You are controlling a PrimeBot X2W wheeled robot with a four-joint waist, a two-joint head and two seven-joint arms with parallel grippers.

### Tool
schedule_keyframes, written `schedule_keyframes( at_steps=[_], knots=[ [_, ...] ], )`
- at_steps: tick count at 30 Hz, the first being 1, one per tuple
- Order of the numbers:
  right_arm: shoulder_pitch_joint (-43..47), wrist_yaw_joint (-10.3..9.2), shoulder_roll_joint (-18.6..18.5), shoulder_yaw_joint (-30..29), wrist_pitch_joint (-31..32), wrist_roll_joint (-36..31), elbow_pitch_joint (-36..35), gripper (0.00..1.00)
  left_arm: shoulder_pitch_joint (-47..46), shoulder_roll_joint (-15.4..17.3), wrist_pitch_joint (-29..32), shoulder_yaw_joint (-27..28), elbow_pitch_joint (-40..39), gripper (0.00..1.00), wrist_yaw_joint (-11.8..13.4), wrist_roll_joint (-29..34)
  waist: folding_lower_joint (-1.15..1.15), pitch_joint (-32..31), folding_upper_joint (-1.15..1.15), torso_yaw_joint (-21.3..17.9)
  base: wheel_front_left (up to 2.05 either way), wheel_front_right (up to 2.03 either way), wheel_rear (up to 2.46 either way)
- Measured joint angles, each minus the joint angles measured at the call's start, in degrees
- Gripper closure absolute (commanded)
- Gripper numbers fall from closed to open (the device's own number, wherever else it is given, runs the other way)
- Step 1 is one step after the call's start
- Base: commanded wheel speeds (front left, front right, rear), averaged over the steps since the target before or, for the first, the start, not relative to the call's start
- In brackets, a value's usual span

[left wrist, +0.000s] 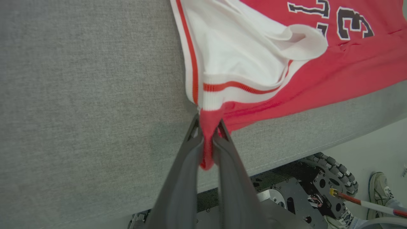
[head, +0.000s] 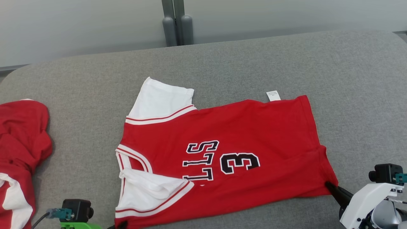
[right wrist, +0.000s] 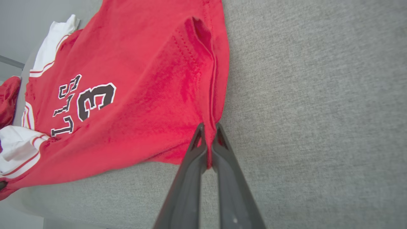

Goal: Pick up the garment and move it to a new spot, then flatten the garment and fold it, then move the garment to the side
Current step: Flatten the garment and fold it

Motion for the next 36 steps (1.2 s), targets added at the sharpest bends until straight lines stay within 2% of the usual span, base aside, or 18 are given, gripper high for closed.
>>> schedule_keyframes(
  at_steps=[3, 4, 5, 6, 7, 18, 26, 31, 36],
  knots=[
    [0.76, 0.0, 0.91, -1.0, 1.69, -0.69, -1.43, 1.0, 0.71, 0.21, 1.34, -0.52, -1.13, 1.0, 0.35, -0.75, 0.0, -0.22, 0.0, -0.23, 0.0, 0.0, 0.0],
    [0.96, 0.0, 1.22, -1.29, 2.43, -0.89, -1.74, 0.69, 0.79, 0.24, 1.57, -0.67, -1.25, 1.0, 0.35, -0.92, 0.0, -0.24, 0.0, -0.25, 0.0, 0.0, 0.0],
    [1.2, 0.0, 1.47, -1.43, 3.05, -0.97, -1.9, 0.28, 0.8, 0.24, 1.75, -0.71, -1.22, 0.94, 0.35, -0.92, 0.0, -0.25, 0.0, -0.24, 0.0, 0.0, 0.0],
    [1.49, 0.0, 1.89, -1.64, 3.82, -1.12, -2.14, 0.0, 0.79, 0.23, 1.7, -0.65, -0.96, 0.28, 0.4, -0.91, 0.0, -0.27, 0.0, -0.24, 0.0, 0.0, 0.0],
    [1.76, -0.01, 2.34, -1.83, 4.49, -1.37, -2.41, 0.0, 0.79, 0.2, 1.65, -0.63, -0.7, 0.0, 0.43, -0.89, 0.0, -0.32, 0.0, -0.25, 0.0, 0.0, 0.0],
    [1.88, -0.01, 3.74, -5.15, 4.92, -3.36, -6.89, 0.0, -0.29, 1.13, -0.41, 0.76, -0.8, 0.0, 0.63, 0.7, 0.0, -0.62, 0.0, -0.41, 0.0, 0.0, 0.0],
    [-0.68, -0.01, 4.33, -6.44, 0.22, -4.78, -8.99, 0.0, -6.43, 1.83, -3.44, 3.69, -1.92, 0.0, 0.85, 4.68, 0.0, 0.07, 0.0, -0.5, 0.0, 0.0, 0.0],
    [-5.76, -0.01, 4.6, -6.55, -3.08, -6.64, -7.65, 0.0, -13.37, 1.63, -4.04, 5.22, -0.19, 0.0, -1.02, 7.23, 0.0, 1.52, 0.0, -0.97, 0.0, 0.0, 0.0],
    [-13.2, -0.01, 5.24, -6.5, -4.42, -7.87, -3.57, 0.0, -21.85, 0.86, -0.57, 5.21, 3.76, 0.0, -5.1, 8.18, 0.0, 3.92, 0.0, -1.61, 0.0, 0.0, 0.0]
  ],
)
